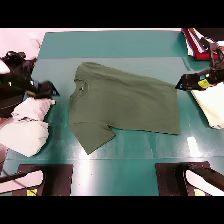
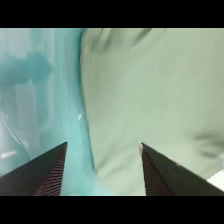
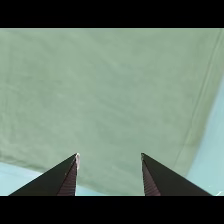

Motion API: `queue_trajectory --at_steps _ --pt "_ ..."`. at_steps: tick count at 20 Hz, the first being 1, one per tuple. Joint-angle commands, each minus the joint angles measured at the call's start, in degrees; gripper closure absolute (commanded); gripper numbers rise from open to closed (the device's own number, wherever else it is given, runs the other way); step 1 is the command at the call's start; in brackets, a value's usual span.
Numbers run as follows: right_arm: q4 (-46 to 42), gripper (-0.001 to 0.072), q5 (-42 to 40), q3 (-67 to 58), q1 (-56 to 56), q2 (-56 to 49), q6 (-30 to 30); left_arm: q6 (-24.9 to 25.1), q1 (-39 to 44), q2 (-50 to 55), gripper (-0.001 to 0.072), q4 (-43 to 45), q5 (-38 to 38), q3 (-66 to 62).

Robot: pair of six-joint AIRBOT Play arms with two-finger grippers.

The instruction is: Fold the shirts.

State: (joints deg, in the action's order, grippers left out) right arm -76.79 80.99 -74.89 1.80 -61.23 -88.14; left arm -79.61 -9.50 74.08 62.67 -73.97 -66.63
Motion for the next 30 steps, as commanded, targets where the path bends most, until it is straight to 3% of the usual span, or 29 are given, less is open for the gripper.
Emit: queue_trajectory --at_steps 1,5,11,12,13,14,17,19,22,24,27,29,30 --pt "0.83 0.0261 -2.03 3.43 0.04 3.50 0.15 2.75 -0.11 -5.22 0.0185 -3.32 4.55 17.49" --pt "0.92 0.0262 -1.97 3.32 0.04 3.54 0.13 3.54 1.66 -5.16 0.0185 -4.81 9.51 25.94" --pt "3.52 0.0262 -0.72 3.34 0.55 3.54 0.17 0.90 13.53 -5.05 0.0190 -6.16 19.56 27.69" --pt "3.19 0.0262 0.87 3.43 1.60 3.54 0.24 0.11 13.75 -5.05 0.0391 -6.88 19.71 27.67" --pt "3.15 0.0262 2.54 4.00 3.65 3.54 1.16 0.15 13.75 -5.07 0.0640 -6.99 19.47 27.23" --pt "3.15 0.0262 3.82 5.60 6.64 3.85 1.70 0.37 13.75 -5.20 0.0683 -6.99 19.28 26.45" --pt "1.51 0.0256 5.14 17.07 18.86 7.02 3.78 1.77 13.75 -5.22 0.0683 -6.99 16.20 22.12" --pt "-1.25 0.0124 4.90 27.28 28.46 8.55 4.57 2.21 13.75 -5.22 0.0683 -6.97 15.19 19.47" --pt "6.08 0.0141 0.31 39.76 39.56 6.71 5.51 2.19 13.75 -5.22 0.0683 -7.48 15.23 18.12" --pt "13.00 0.0207 -3.65 44.59 42.07 4.09 7.76 2.19 13.75 -5.20 0.0683 -7.43 14.45 18.12" --pt "21.40 0.0207 -9.73 47.89 40.26 -0.39 9.62 2.16 13.75 -5.20 0.0683 -7.56 14.38 18.12" --pt "22.49 0.0211 -12.15 47.91 35.93 -3.17 9.70 2.12 13.75 -5.20 0.0683 -7.61 14.43 18.12" --pt "23.15 0.0257 -13.84 47.80 33.44 -4.13 9.70 2.12 13.75 -5.20 0.0683 -7.61 14.36 18.12"
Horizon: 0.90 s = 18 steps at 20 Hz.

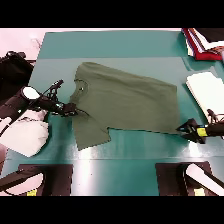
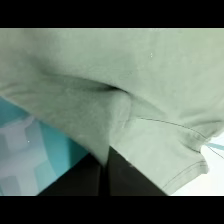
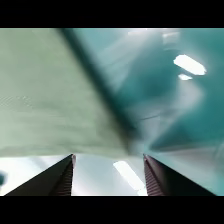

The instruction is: Fold the shirts.

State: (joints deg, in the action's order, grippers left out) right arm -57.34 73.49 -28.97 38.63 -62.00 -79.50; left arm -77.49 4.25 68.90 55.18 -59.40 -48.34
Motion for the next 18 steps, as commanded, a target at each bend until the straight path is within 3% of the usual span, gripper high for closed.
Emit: queue_trajectory --at_steps 1,4,7,10,14,18 --pt "3.80 0.0355 -8.04 1.44 -5.86 -3.89 1.05 0.00 0.00 -0.04 0.0683 -0.09 -0.31 -0.17" --pt "3.58 0.0694 -12.55 -0.74 -12.22 -2.32 1.05 0.00 0.00 -0.22 0.0683 0.22 -1.44 -0.17" --pt "3.58 0.0693 -12.83 -4.02 -14.78 3.48 1.07 -0.07 0.00 -3.78 0.0685 0.81 -1.53 -1.07" --pt "3.76 0.0693 -9.60 -14.32 -15.17 13.11 1.22 -2.25 -0.02 -13.66 0.0684 4.02 -3.28 -9.60" --pt "3.45 0.0693 -8.81 -39.76 -15.15 23.71 1.22 -3.54 -0.11 -25.83 0.0684 7.08 -3.06 -36.04" --pt "0.46 0.0693 -5.92 -65.40 -15.10 24.46 1.03 -3.56 -0.11 -27.74 0.0685 9.57 -2.12 -65.18"
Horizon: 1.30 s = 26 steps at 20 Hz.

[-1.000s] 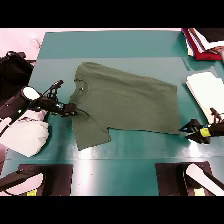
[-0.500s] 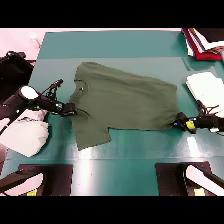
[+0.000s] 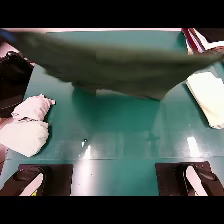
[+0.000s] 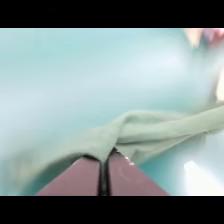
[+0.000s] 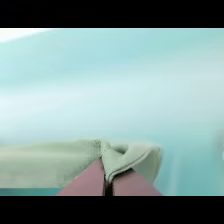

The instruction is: Fold the shirts.

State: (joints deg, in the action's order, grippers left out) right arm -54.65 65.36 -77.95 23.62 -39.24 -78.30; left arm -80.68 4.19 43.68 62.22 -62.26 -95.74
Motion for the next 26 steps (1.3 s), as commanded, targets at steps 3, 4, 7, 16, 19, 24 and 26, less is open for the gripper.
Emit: queue_trajectory --at_steps 3,4,7,16,19,24,26 --pt "-8.33 0.0694 11.76 -34.01 -0.09 -2.84 -2.82 -2.97 -0.04 -2.51 0.0685 7.96 1.38 -29.05" --pt "-10.25 0.0693 15.23 -39.28 -0.09 -4.83 -3.87 -3.63 -0.04 -2.51 0.0685 9.18 1.84 -30.18" --pt "-13.03 0.0694 23.30 -50.69 -0.09 -9.84 -5.66 -5.44 -0.04 -2.49 0.0685 9.35 1.44 -29.64" --pt "-19.15 0.0695 22.84 -16.74 -9.53 -18.47 -6.67 -7.08 -0.04 10.62 0.0684 4.48 -9.16 1.75" --pt "-30.51 0.0695 20.57 -10.12 -17.44 -27.61 -6.73 -5.84 -0.04 21.97 0.0683 4.07 -8.04 9.62" --pt "-30.80 0.0695 20.26 -18.62 -17.68 -47.23 -6.86 -1.46 -0.07 44.04 0.0683 -3.26 -0.22 8.04" --pt "-30.42 0.0695 20.59 -25.88 -17.42 -53.31 -7.17 -1.36 -0.42 50.51 0.0683 -3.52 0.04 0.79"
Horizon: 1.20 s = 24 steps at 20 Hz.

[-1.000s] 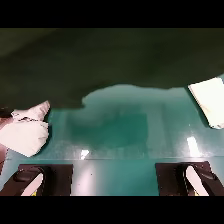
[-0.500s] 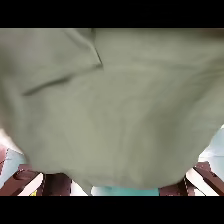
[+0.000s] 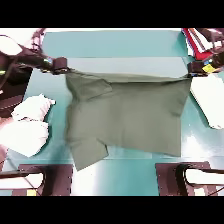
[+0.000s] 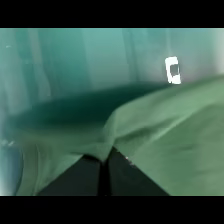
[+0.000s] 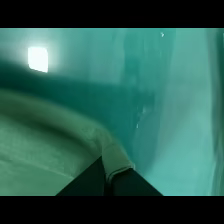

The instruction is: Fold the shirts.

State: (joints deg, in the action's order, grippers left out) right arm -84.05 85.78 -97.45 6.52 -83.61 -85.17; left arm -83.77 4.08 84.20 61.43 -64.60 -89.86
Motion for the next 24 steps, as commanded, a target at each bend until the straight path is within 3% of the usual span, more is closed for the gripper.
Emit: queue_trajectory --at_steps 1,4,7,9,11,18,20,21,22,23,24 --pt "-0.96 0.0695 0.17 -9.60 -0.26 -11.17 -0.33 1.73 -0.81 12.31 0.0683 -2.89 2.38 -8.94" --pt "-0.98 0.0695 0.20 -15.69 -0.26 -14.56 -0.33 1.81 -2.99 14.86 0.0683 -3.04 1.79 -14.49" --pt "-1.01 0.0695 0.57 -14.78 -0.28 -14.23 -0.33 6.08 -5.16 14.84 0.0683 -2.99 -3.69 -14.47" --pt "-1.09 0.0695 0.68 -9.40 -0.26 -12.37 -0.31 9.68 -5.42 14.84 0.0683 -1.29 -10.75 -14.27" --pt "-1.03 0.0695 -1.49 -1.14 -0.37 -9.40 -0.33 9.81 -5.25 14.84 0.0684 0.07 -14.19 -12.37" --pt "2.23 0.0693 -10.73 21.05 -0.28 -2.03 -0.63 9.49 -4.87 14.84 0.0684 -0.13 -13.03 3.04" --pt "4.90 0.0692 -12.52 23.61 -0.26 -1.31 -1.40 6.80 -4.90 14.84 0.0681 0.00 -11.80 4.42" --pt "6.21 0.0687 -12.79 24.37 -0.24 -1.22 -1.44 5.62 -4.90 14.82 0.0654 -0.09 -11.19 4.42" --pt "6.67 0.0562 -12.76 24.83 -0.26 -1.22 -1.57 5.57 -4.90 14.75 0.0383 -0.24 -11.02 4.39" --pt "6.47 0.0360 -12.57 24.98 -0.26 -1.16 -2.38 5.01 -4.90 14.64 0.0271 -0.22 -11.34 4.39" --pt "6.45 0.0343 -11.28 24.61 -0.17 -0.74 -2.45 4.68 -5.11 14.19 0.0285 0.02 -13.16 4.26"
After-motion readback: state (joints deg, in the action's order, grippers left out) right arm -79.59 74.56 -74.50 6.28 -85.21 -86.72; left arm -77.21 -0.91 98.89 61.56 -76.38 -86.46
